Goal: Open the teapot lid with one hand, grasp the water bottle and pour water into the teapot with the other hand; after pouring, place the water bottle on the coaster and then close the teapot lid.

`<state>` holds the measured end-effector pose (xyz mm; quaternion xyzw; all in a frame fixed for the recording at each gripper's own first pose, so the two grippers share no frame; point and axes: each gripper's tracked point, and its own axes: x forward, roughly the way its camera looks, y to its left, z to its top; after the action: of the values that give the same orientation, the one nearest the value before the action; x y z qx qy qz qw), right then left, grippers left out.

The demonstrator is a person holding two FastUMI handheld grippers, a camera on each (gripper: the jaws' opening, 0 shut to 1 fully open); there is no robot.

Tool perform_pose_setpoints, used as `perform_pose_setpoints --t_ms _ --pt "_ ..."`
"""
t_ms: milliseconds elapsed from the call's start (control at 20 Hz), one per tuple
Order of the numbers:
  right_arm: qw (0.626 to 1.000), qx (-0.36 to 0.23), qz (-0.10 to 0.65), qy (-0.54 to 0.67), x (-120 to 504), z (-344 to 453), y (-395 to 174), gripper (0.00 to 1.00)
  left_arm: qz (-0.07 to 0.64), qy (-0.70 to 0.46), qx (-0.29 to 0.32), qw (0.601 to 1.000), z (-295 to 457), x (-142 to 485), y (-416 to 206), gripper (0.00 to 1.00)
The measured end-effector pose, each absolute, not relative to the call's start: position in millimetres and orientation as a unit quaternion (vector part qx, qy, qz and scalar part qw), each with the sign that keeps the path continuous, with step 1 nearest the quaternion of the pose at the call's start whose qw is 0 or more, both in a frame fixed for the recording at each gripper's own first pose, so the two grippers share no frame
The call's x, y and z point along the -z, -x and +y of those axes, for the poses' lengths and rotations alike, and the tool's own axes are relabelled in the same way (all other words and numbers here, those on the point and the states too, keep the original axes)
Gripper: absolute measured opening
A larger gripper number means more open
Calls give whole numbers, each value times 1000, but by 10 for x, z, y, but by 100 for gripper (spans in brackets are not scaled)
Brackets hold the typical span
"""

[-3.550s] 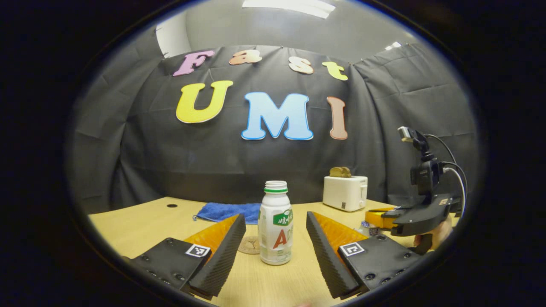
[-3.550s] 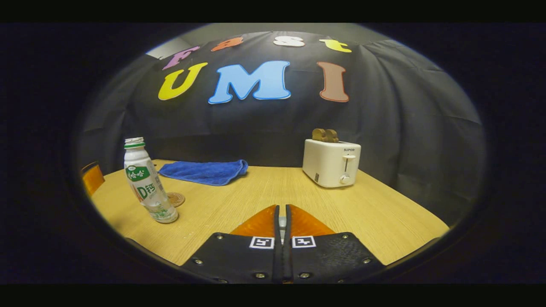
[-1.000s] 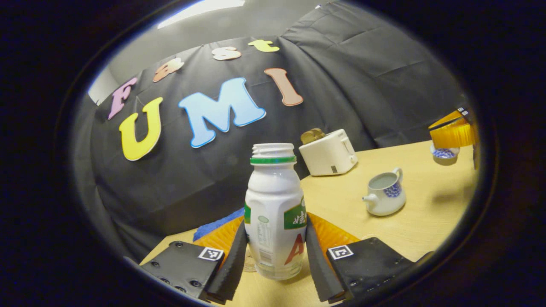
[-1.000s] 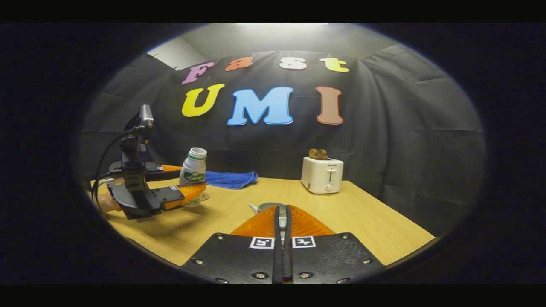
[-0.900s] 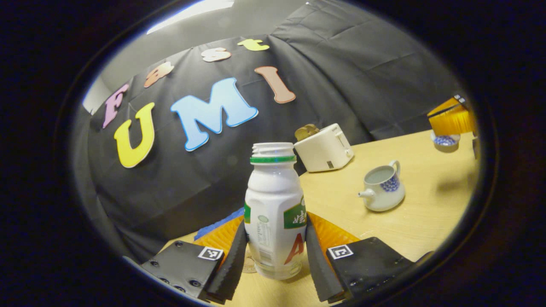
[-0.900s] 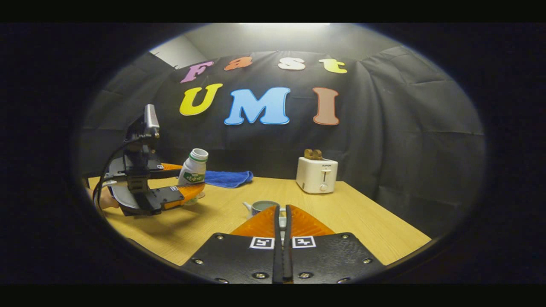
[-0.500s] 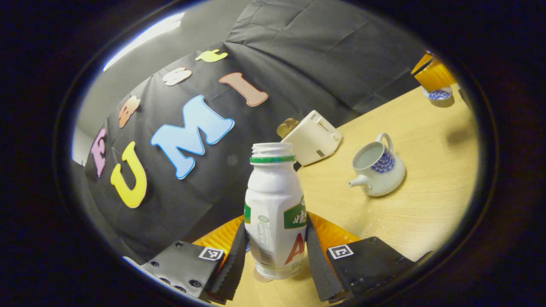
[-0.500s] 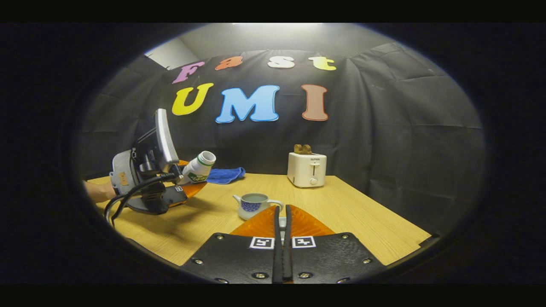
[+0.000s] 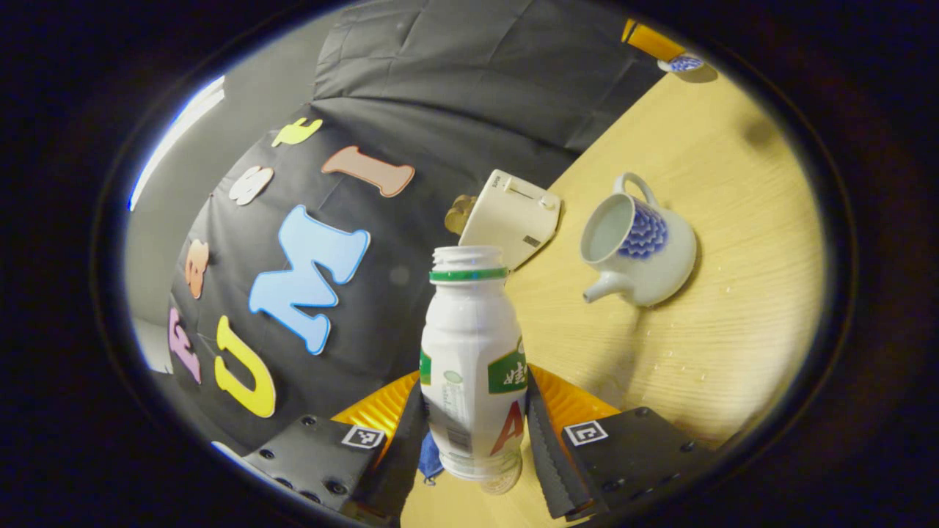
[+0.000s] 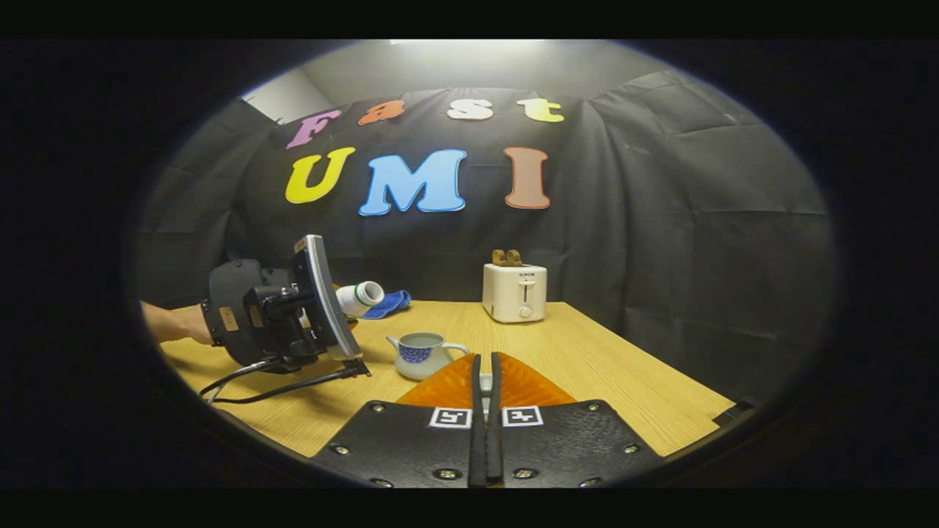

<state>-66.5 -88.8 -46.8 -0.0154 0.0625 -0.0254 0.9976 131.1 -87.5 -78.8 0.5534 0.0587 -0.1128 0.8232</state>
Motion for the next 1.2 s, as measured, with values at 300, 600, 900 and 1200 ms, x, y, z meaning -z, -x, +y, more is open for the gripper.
perform_pose_setpoints --t_ms 300,600,900,1200 --pt "997 30 69 14 524 -944 647 1 71 -600 130 786 -893 854 -1316 77" --pt "997 34 71 12 559 -978 632 0 68 -637 140 755 -1015 862 -1350 79" --pt "997 37 62 15 527 -1008 639 0 58 -662 146 733 -1091 819 -1372 79" --pt "997 36 65 13 534 -1017 631 0 56 -697 147 700 -1115 798 -1410 73"
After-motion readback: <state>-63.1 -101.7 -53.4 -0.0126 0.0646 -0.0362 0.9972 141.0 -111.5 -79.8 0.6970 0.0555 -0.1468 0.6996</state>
